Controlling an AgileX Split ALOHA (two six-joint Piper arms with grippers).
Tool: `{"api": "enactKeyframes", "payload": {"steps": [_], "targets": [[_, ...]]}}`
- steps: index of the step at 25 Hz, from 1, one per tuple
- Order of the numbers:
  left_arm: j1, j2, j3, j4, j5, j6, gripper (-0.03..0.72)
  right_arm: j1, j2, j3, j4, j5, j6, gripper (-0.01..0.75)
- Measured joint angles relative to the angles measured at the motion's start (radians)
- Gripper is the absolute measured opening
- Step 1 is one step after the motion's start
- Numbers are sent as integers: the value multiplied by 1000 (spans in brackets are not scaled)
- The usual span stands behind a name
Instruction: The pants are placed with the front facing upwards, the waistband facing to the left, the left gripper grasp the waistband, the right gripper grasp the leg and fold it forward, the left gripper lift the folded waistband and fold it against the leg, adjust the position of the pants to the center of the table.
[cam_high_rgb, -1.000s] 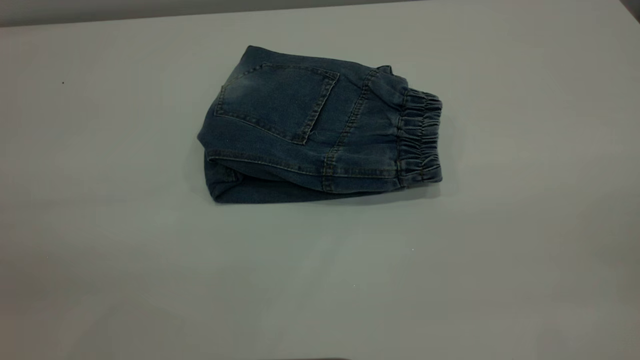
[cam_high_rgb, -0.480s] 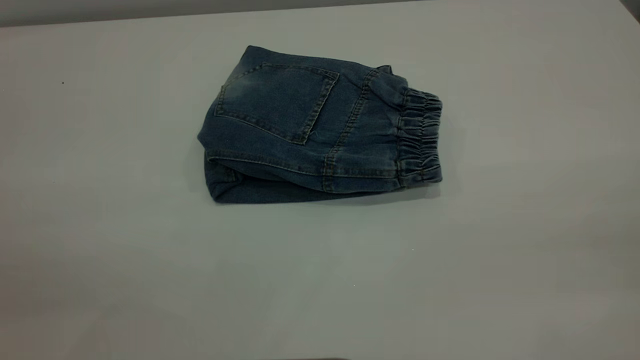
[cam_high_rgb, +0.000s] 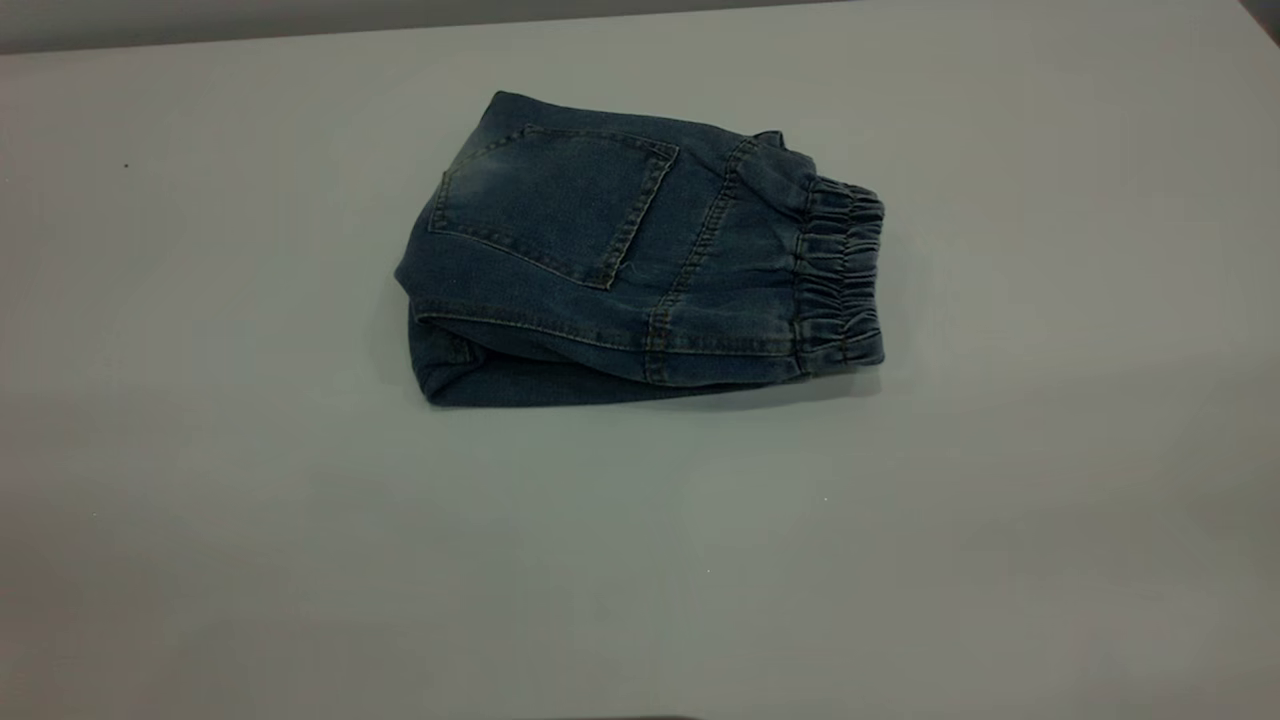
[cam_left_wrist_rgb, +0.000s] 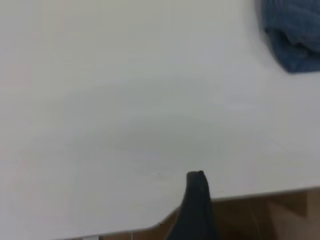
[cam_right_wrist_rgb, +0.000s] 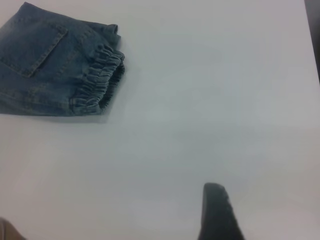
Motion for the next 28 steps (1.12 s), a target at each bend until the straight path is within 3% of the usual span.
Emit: {"api": "enactKeyframes", "payload": {"steps": [28], "targets": [[5,-23,0,0,5,-2,552,0,-1,0,3,0,0,367]]}}
